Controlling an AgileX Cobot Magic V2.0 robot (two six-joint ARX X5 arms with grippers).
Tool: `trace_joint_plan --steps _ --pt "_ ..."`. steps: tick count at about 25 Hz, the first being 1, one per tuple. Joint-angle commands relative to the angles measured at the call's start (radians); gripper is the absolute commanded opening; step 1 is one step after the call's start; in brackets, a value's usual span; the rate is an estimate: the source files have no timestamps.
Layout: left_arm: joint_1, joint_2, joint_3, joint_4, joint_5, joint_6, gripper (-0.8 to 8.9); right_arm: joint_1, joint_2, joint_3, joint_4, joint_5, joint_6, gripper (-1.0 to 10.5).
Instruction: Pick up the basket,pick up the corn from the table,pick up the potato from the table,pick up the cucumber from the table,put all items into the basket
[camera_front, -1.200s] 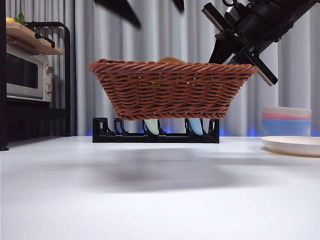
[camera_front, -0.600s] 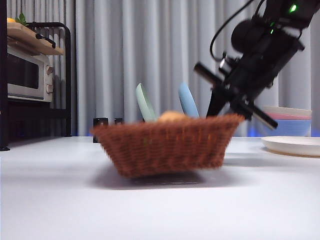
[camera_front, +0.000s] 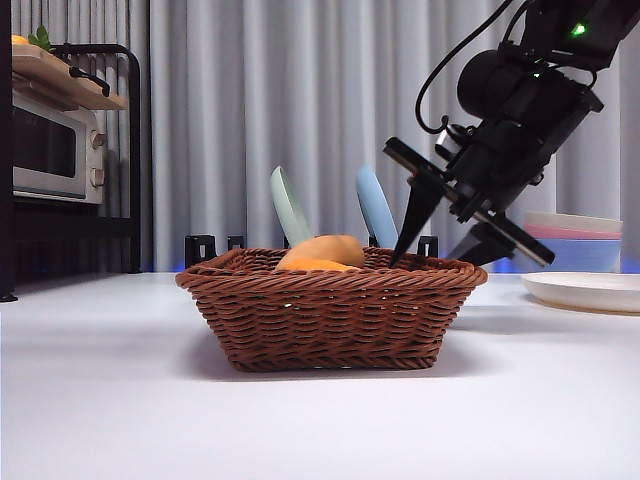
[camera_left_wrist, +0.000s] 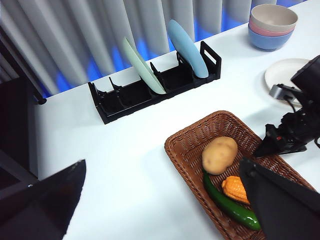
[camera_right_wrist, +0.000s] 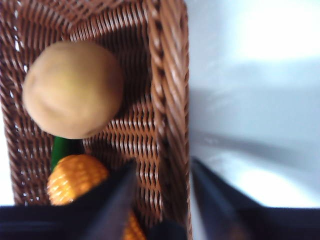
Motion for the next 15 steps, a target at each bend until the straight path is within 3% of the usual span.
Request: trace_joint_plan --steps 1,7,10,13,15 --pt "-0.001 0.004 -0.003 0.016 -0.002 0.016 5.65 -0.02 -0.019 0.0 -0.003 -0.001 -0.009 4.5" --pt "0.0 0.021 -0.003 0.025 -0.023 0.049 5.19 -0.057 -0.134 0.0 -0.025 -0.001 -0.056 4.4" --pt "0.01 0.031 -0.011 0.019 -0.055 0.076 2.65 -0.068 -0.233 0.0 -0.059 0.019 -0.151 3.8" --pt "0.025 0.031 -0.051 0.052 -0.058 0.113 -0.11 -0.068 -0.351 0.0 -0.104 0.119 -0.264 1.5" --pt "0.037 0.02 -0.098 0.089 -0.058 0.115 -0.09 -0.067 -0.427 0.0 -0.121 0.197 -0.32 0.1"
